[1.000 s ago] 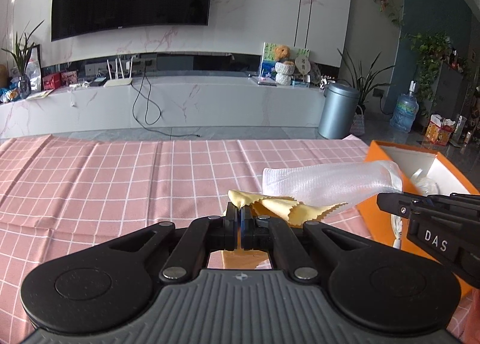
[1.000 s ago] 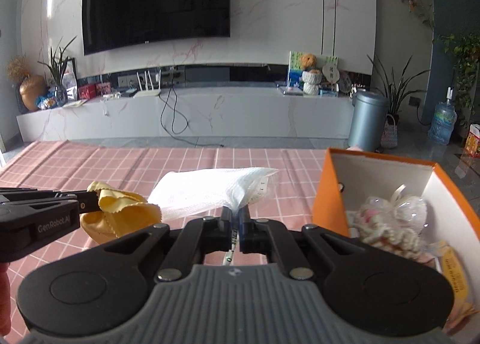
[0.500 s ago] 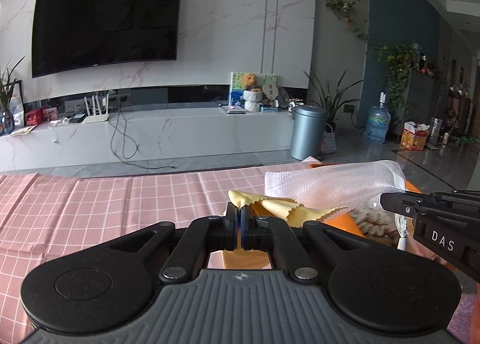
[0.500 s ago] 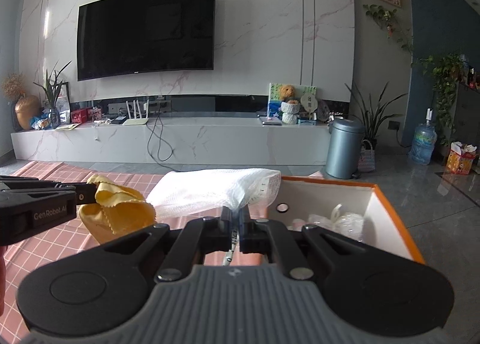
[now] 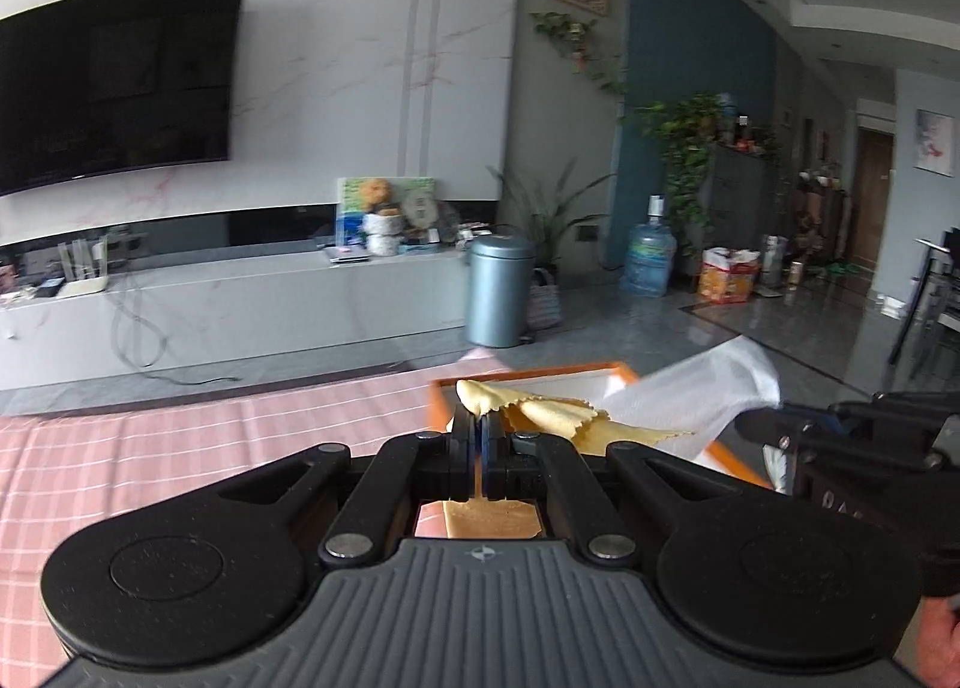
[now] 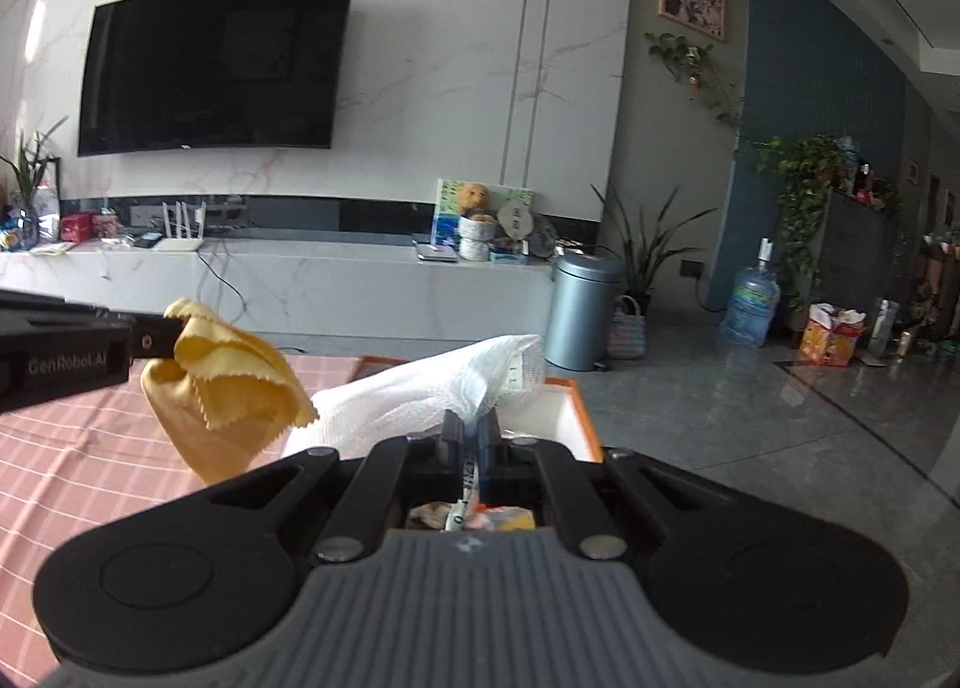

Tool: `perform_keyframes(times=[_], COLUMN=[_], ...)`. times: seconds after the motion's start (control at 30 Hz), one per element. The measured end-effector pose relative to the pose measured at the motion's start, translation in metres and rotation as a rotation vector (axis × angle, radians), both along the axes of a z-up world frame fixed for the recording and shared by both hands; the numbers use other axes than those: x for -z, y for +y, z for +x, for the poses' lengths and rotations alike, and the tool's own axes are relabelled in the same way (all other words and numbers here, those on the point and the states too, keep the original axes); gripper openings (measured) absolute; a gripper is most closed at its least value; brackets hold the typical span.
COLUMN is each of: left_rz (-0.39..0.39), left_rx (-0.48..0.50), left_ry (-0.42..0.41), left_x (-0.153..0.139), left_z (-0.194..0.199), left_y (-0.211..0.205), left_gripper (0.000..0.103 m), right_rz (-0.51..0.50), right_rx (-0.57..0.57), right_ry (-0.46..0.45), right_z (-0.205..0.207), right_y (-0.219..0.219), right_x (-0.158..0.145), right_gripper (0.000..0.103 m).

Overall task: Organize soft objects
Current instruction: 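Lift the cloth and mesh bag with both tools and carry them over the box, then open both tools to drop the cloth and mesh bag into the box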

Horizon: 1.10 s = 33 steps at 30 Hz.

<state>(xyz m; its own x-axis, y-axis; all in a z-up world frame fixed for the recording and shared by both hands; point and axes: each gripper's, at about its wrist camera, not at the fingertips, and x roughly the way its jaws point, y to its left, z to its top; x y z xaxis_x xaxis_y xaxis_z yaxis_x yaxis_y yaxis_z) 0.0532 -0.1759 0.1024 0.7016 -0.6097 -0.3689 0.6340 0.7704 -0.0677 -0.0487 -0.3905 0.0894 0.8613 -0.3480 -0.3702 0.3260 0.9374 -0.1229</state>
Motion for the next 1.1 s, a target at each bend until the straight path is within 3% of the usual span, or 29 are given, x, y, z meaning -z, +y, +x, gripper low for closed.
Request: perform_keyframes(times=[0.17, 0.47, 1.1], left_rz=[0.011, 0.117, 0.357], left_rx=[0.088, 0.210, 0.302], left_ry=[0.014, 0.088, 0.194], left_x=[0.004, 0.041, 0.095], left_z=[0.000, 0.001, 0.016], left_y=[-0.029, -0.081, -0.109], left_gripper=[0.001, 0.001, 0.001], right_rz=[-0.020, -0.060, 0.010], right_rx=[0.051, 0.083, -0.035], right_ry=[0.048, 0.182, 0.420], right_z=[-0.006, 0.006, 0.050], right_y=[-0.026, -0.052, -0.059], right_x=[0.007, 0.031, 0.080], right_gripper=[0.001, 0.001, 0.001])
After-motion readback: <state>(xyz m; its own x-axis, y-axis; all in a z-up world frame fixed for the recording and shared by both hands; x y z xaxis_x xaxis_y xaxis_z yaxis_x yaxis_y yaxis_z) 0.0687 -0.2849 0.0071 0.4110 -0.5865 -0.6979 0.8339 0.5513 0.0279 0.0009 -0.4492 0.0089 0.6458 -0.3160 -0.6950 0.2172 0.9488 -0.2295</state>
